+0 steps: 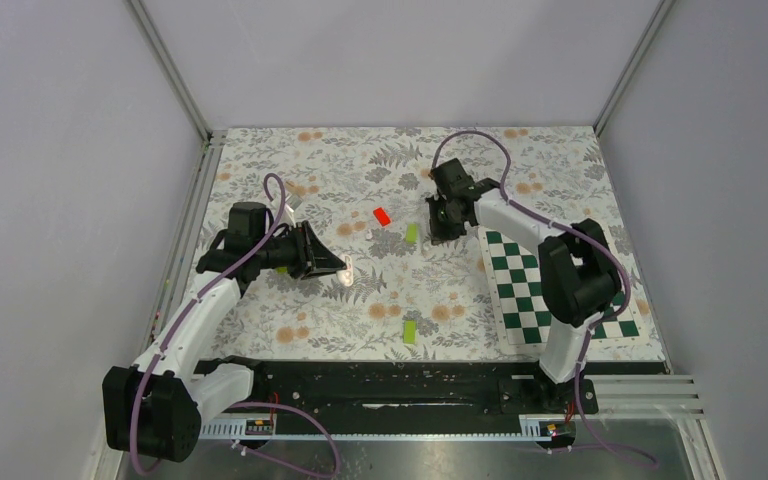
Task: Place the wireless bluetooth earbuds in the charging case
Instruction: Move the left earbud to the center of the board, then adjust the left earbud at the center of the board, then pick up the left earbud from the center of the board, then insert the left earbud into the left side groove of the charging case.
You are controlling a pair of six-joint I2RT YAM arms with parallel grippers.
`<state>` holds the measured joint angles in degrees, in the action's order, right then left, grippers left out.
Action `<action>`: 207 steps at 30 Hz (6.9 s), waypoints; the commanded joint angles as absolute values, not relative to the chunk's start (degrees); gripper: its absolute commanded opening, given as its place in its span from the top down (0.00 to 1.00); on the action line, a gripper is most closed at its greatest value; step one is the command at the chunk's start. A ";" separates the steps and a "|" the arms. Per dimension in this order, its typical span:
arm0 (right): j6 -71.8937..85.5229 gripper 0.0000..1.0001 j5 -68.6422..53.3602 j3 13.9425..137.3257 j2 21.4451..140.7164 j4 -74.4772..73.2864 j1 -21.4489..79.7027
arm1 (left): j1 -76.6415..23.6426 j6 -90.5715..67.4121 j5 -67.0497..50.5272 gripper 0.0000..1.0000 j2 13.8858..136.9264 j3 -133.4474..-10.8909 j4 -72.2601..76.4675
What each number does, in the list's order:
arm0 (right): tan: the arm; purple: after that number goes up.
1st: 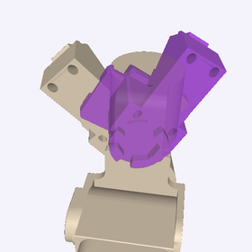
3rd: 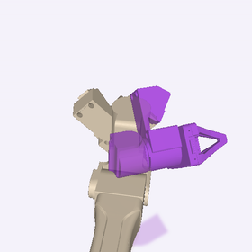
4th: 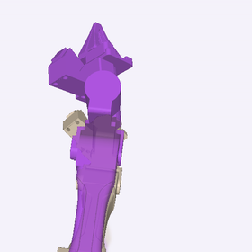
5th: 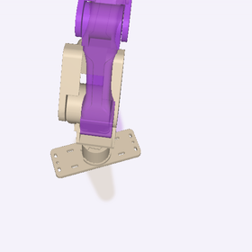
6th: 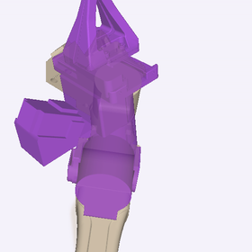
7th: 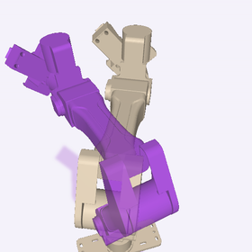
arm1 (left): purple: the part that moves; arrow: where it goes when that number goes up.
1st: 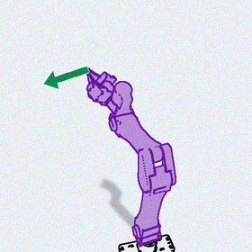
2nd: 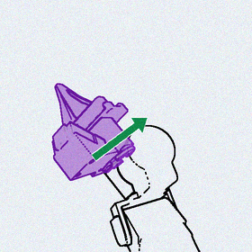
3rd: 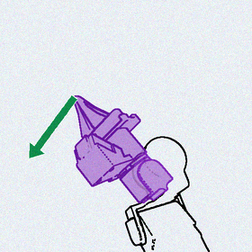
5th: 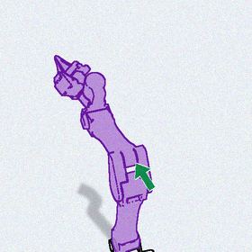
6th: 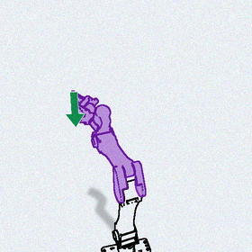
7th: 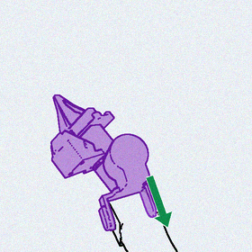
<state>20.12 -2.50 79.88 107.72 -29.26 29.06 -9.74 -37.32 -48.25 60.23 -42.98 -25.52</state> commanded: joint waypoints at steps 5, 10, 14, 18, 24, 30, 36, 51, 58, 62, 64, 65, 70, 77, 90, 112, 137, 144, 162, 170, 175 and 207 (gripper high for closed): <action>6.90 1.00 -10.42 71.08 100.66 -28.57 30.78 | -9.47 -36.73 -50.57 1.00 60.91 -43.24 -21.79; 2.11 1.00 -3.69 70.06 101.62 -29.78 36.20 | -9.49 -36.90 -50.66 1.00 61.18 -43.16 -21.54; 1.21 0.82 -0.82 69.45 102.82 -28.84 38.29 | -9.45 -37.09 -50.92 1.00 61.10 -43.33 -21.47; 3.21 0.53 1.47 65.76 99.74 -25.39 38.35 | -9.49 -37.01 -50.88 1.00 60.96 -43.25 -21.63; 15.85 0.54 6.73 61.36 93.94 -23.21 38.36 | -9.49 -37.05 -50.82 1.00 61.42 -43.23 -21.53; 32.17 0.53 3.45 53.61 89.85 -15.33 38.43 | -9.48 -37.09 -50.91 1.00 61.30 -43.18 -21.51; 36.40 0.49 2.63 53.12 92.12 -10.53 39.14 | -9.49 -37.23 -51.14 1.00 61.38 -43.07 -21.44; 31.07 0.50 11.70 54.54 94.85 -18.17 39.42 | -9.47 -37.06 -50.86 1.00 61.68 -42.78 -21.45; 29.18 0.52 15.29 52.43 91.40 -20.92 39.44 | -9.44 -37.13 -50.98 1.00 62.13 -42.50 -21.13; 29.53 0.52 14.94 51.41 91.19 -20.80 39.41 | -9.49 -37.27 -51.02 1.00 62.14 -42.20 -20.87; 30.12 0.52 14.20 51.12 90.82 -20.75 39.38 | -9.45 -37.27 -51.05 1.00 62.13 -42.19 -20.92; 30.35 0.52 13.73 51.01 90.41 -20.50 39.38 | -9.49 -37.26 -50.99 1.00 62.19 -42.19 -20.92; 31.77 0.54 13.24 50.93 86.83 -20.43 39.43 | -9.53 -37.27 -51.23 1.00 62.46 -42.31 -20.94; 32.16 0.55 14.20 50.89 82.65 -21.23 39.41 | -9.55 -37.22 -51.30 1.00 62.61 -42.29 -20.91; 34.83 0.55 8.55 50.83 90.39 -14.74 38.68 | -9.56 -37.39 -51.43 1.00 62.67 -42.07 -20.65; 36.85 0.64 3.19 47.22 93.21 -10.62 37.24 | -9.58 -37.09 -50.89 1.00 63.82 -42.20 -20.65; 37.79 0.96 3.08 48.41 89.03 -12.31 37.33 | -9.67 -37.07 -50.80 1.00 63.19 -40.77 -19.56; 37.36 0.82 2.17 50.45 90.99 -14.33 37.50 | -9.64 -36.70 -51.28 1.00 62.86 -40.68 -19.60; 39.55 0.62 0.18 50.08 92.86 -13.05 38.03 | -9.66 -36.47 -51.36 1.00 62.58 -40.17 -19.51; 39.75 0.65 0.20 49.57 91.56 -12.92 37.97 | -9.67 -36.39 -51.44 1.00 62.72 -40.01 -19.50; 39.92 0.78 0.20 49.50 92.01 -13.01 38.04 | -9.67 -36.39 -51.38 1.00 62.31 -39.78 -19.51; 32.16 1.00 -5.51 55.22 59.46 -16.88 44.62 | -14.99 -45.36 -55.78 1.00 55.79 -40.13 2.64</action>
